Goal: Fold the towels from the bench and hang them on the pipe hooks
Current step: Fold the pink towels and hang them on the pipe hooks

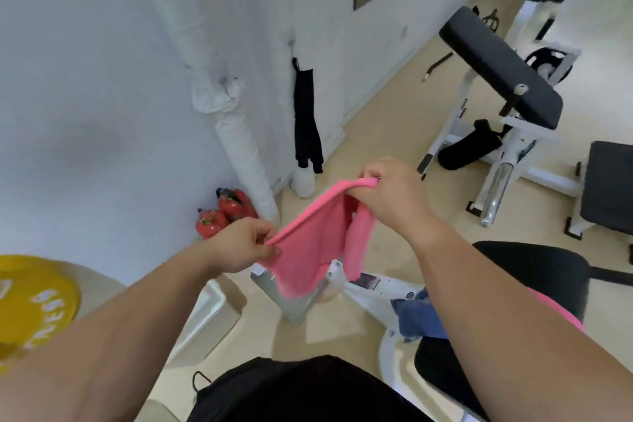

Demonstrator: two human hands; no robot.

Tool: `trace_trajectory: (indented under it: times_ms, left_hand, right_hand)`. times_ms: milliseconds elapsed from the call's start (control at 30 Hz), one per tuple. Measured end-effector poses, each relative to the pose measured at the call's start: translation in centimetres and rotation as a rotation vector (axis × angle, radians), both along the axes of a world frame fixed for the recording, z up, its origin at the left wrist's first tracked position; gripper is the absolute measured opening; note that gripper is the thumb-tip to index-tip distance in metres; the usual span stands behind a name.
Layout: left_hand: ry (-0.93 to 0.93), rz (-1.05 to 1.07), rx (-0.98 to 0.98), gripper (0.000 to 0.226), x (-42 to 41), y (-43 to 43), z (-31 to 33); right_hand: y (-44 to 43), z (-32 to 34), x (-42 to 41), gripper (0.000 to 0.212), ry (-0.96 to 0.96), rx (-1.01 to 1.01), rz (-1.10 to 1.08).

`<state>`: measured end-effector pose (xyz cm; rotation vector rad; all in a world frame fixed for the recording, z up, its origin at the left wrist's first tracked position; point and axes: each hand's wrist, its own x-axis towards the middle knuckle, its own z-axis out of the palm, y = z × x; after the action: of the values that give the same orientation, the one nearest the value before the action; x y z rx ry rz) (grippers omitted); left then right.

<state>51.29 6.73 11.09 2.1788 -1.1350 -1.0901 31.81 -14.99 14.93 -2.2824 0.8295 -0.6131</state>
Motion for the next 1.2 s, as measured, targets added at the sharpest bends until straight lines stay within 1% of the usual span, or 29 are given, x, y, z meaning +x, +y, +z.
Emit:
trace_trajectory:
  times_ms: [67, 133, 200, 267, 300, 333, 400, 467, 533, 567, 633, 667, 700, 767, 800, 867, 900, 967, 1000, 1067, 1100, 1167, 1200]
  left_hand:
    - [0.04, 0.074, 0.021, 0.033, 2.0, 2.7, -0.6]
    - [0.064, 0.198, -0.016, 0.03, 3.6, 5.0, -0.9]
    - [0.048, 0.435, -0.137, 0.024, 5.2, 6.7, -1.0]
    - [0.084, 0.648, -0.268, 0.028, 7.1, 8.1, -1.3]
    - [0.106, 0.713, -0.305, 0.033, 8.2, 8.9, -1.3]
    - [0.121, 0.757, -0.326, 0.038, 9.3, 9.6, -1.4]
    - [0.148, 0.835, -0.323, 0.041, 12.0, 11.5, -1.8]
    - [0.172, 0.915, -0.285, 0.036, 14.8, 13.8, -2.5]
    - [0.195, 0.96, -0.186, 0.025, 17.3, 16.5, -3.5]
    - [0.206, 0.959, -0.123, 0.021, 18.1, 17.7, -3.8]
    - [0.2, 0.922, -0.01, 0.023, 19.3, 19.7, -4.7]
    - [0.196, 0.898, 0.029, 0.024, 19.6, 20.4, -5.1]
    - [0.204, 0.877, 0.051, 0.024, 19.7, 20.9, -5.3]
    - [0.232, 0.824, 0.069, 0.02, 19.6, 21.1, -5.1]
    - [0.212, 0.767, 0.058, 0.017, 19.3, 21.1, -4.9]
    - [0.184, 0.66, -0.025, 0.02, 18.8, 20.8, -4.3]
    - [0.21, 0.633, -0.075, 0.02, 18.3, 20.6, -3.9]
    - [0.242, 0.549, -0.128, 0.018, 17.6, 20.4, -3.2]
    - [0.243, 0.479, -0.129, 0.017, 17.4, 20.4, -2.8]
    - [0.257, 0.377, -0.168, 0.016, 16.9, 20.2, -2.1]
    - [0.257, 0.358, -0.199, 0.015, 16.7, 20.1, -1.8]
    - [0.231, 0.351, -0.284, 0.015, 16.6, 19.9, -1.3]
    - [0.233, 0.361, -0.32, 0.015, 16.8, 20.0, -1.2]
  right_hand:
    - [0.8, 0.4, 2.4, 0.043, 0.055, -0.001, -0.013]
    - [1.7, 1.1, 4.9, 0.05, 0.147, -0.007, -0.032]
    - [2.9, 1.3, 7.2, 0.057, 0.296, -0.002, -0.036]
    - [4.1, 0.4, 8.8, 0.06, 0.442, 0.045, 0.046]
    - [4.9, -0.4, 9.4, 0.055, 0.504, 0.075, 0.113]
    - [5.6, -1.5, 9.9, 0.046, 0.557, 0.118, 0.191]
    - [6.9, -3.9, 10.7, 0.031, 0.615, 0.267, 0.317]
    - [8.1, -5.9, 11.0, 0.023, 0.656, 0.378, 0.342]
    - [9.3, -7.6, 11.4, 0.018, 0.711, 0.372, 0.312]
    - [9.9, -8.3, 11.6, 0.016, 0.74, 0.347, 0.279]
    - [11.0, -9.4, 12.1, 0.013, 0.779, 0.301, 0.194]
    - [11.6, -9.7, 12.5, 0.017, 0.781, 0.291, 0.16]
    - [12.4, -9.6, 13.1, 0.025, 0.778, 0.295, 0.14]
    - [14.4, -9.1, 14.6, 0.039, 0.722, 0.366, 0.142]
    - [15.5, -8.9, 15.6, 0.039, 0.68, 0.396, 0.166]
    - [17.8, -8.0, 17.6, 0.031, 0.606, 0.405, 0.209]
    - [19.0, -7.4, 18.5, 0.037, 0.564, 0.401, 0.227]
    - [21.5, -6.3, 20.4, 0.057, 0.471, 0.357, 0.293]
    - [22.8, -5.8, 21.3, 0.059, 0.426, 0.343, 0.347]
    - [25.1, -5.3, 22.9, 0.052, 0.354, 0.334, 0.45]
    - [26.0, -5.3, 23.6, 0.042, 0.314, 0.35, 0.471]
    - [26.8, -5.3, 24.4, 0.011, 0.264, 0.331, 0.462]
    - [26.8, -5.3, 24.6, 0.009, 0.254, 0.287, 0.433]
